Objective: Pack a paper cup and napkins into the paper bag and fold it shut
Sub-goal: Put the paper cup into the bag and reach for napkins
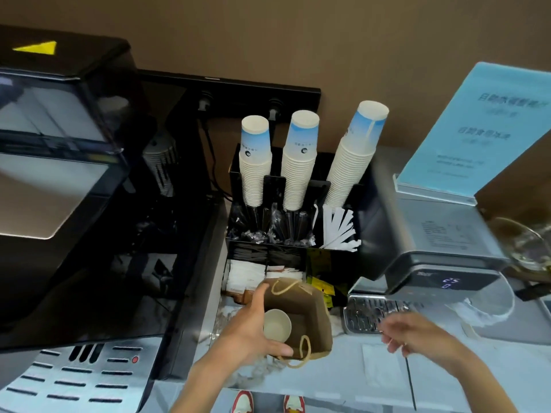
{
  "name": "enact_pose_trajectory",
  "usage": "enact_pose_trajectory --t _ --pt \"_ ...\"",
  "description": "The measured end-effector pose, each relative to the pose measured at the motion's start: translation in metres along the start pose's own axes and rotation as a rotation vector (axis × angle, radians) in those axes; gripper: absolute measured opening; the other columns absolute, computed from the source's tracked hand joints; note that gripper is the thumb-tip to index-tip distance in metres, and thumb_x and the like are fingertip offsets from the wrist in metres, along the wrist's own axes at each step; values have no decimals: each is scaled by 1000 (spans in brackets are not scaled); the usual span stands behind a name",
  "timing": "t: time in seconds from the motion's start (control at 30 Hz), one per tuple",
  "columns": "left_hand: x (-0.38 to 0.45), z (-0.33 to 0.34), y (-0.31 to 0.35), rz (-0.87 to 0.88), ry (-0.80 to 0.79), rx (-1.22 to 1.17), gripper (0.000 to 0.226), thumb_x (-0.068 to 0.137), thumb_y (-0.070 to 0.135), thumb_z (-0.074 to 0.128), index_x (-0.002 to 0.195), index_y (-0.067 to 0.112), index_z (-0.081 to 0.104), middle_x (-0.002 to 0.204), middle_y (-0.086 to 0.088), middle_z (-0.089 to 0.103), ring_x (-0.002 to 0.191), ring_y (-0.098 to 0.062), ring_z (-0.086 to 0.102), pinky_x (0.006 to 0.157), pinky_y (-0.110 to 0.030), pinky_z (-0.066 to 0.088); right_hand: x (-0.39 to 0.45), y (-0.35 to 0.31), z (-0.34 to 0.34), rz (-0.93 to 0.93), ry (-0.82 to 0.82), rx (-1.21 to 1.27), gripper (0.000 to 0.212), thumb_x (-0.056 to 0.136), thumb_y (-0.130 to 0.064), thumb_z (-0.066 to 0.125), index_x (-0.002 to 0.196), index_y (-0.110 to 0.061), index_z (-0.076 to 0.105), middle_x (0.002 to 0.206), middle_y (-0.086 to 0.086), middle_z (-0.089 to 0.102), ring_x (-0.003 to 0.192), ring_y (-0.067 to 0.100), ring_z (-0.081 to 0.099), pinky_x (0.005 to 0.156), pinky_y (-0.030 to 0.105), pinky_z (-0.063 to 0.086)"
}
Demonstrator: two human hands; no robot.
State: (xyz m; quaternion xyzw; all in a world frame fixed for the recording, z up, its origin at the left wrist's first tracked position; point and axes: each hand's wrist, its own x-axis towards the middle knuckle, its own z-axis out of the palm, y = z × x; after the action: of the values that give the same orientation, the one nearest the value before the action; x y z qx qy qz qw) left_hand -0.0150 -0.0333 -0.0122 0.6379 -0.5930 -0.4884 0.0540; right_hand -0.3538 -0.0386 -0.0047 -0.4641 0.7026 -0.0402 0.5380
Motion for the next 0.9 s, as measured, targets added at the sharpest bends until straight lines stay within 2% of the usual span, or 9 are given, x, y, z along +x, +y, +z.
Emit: enact_pose_trajectory --t 0.13,0.2,0.27,0.3,0.37,0.47,0.57,0.73,0.9 --pt "-1 -1 3 7 5 -5 129 64 36 93 156 34 2 143 0 54 130 -23 52 109 -40 45 65 85 26 268 261 -175 16 92 -13 59 77 -9 55 88 15 61 81 26 60 69 33 47" --pt "-2 0 3 12 9 0 129 64 36 93 156 34 2 142 0 54 129 -22 52 108 -38 46 84 115 34 363 373 -204 16 90 -18 60 85 -4 55 100 20 67 98 32 63 76 32 45" --pt "-3 0 3 16 14 -1 128 64 37 93 155 34 3 142 1 54 129 -22 51 106 -34 45 97 140 37 451 451 -176 31 90 -23 61 102 5 62 114 27 67 112 39 60 87 35 47" --pt "-4 0 3 18 17 2 128 64 38 93 155 35 2 141 1 54 129 -22 51 105 -33 45 102 147 37 476 476 -171 37 90 -23 62 110 9 61 118 30 65 117 41 57 93 38 47" --pt "-4 1 2 23 21 16 128 64 39 93 154 36 2 137 3 55 128 -22 52 104 -33 46 107 151 36 499 527 -140 36 90 -14 62 110 16 62 116 36 64 116 45 57 94 42 47" --pt "-5 1 1 22 26 27 127 64 40 93 153 37 3 127 6 52 128 -22 53 103 -32 46 108 150 35 490 563 -112 21 88 2 55 96 16 68 105 37 69 107 45 64 88 40 51" --pt "-6 2 2 24 24 27 129 64 40 93 154 35 0 129 5 51 129 -23 52 103 -32 45 108 151 36 472 578 -74 23 87 5 52 96 15 70 105 34 71 106 42 65 88 38 51" --pt "-7 2 5 18 26 23 130 65 39 92 156 34 -1 137 1 51 132 -24 49 107 -35 44 110 154 39 428 603 0 34 92 -15 56 98 14 70 109 35 67 110 44 59 93 41 47" --pt "-8 2 6 28 21 29 131 67 37 92 157 31 -3 145 -3 50 132 -24 49 109 -36 44 105 161 40 453 585 -103 25 84 8 52 98 14 71 111 33 66 112 42 59 92 40 48"
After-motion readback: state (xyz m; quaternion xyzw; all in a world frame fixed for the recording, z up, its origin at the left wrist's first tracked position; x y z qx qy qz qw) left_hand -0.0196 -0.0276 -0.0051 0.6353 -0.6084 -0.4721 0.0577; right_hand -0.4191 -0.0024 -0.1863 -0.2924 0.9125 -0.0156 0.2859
